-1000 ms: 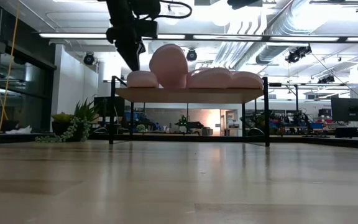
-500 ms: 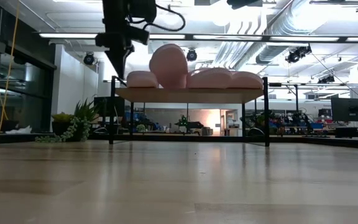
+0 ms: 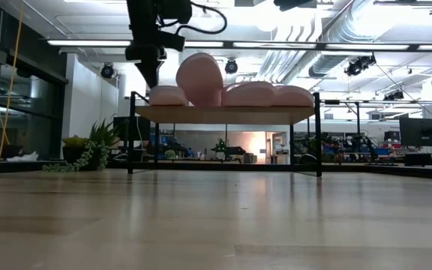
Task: Pick and place slides into the shelf
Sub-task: Adjust the pink slide
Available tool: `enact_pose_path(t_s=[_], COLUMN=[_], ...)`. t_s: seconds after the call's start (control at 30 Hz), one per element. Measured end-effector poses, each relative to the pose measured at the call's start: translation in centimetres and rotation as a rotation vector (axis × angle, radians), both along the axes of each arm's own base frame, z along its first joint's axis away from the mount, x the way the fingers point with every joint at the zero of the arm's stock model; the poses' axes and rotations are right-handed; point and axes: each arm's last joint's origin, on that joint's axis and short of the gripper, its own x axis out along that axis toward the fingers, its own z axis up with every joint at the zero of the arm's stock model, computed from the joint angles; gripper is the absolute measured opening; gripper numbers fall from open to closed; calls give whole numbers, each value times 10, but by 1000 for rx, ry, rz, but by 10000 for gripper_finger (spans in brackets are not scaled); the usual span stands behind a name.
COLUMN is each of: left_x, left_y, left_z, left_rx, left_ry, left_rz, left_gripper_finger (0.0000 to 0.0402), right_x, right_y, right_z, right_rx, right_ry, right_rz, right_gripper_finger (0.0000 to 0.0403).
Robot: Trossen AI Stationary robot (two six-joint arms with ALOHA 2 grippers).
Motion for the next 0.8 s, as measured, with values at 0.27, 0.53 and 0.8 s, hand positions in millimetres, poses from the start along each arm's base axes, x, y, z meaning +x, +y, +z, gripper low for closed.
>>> enact_pose_path(t_s=[0.27,0.53,0.8], left_x=[8,8,12], left_y=[4,6,10], left_z=[3,4,7], left_rx=[37,110,172], left_ry=[-72,-17,-29], left_rz=[-67,-110,-127], left_gripper_finger=[1,9,106], right_x=[0,0,3], right_y=[0,0,2], right_z=[0,0,-3], right_rx=[1,7,20], right_ry=[-1,1,11], right_rz=[-1,5,13], right_gripper_finger=[142,142,142])
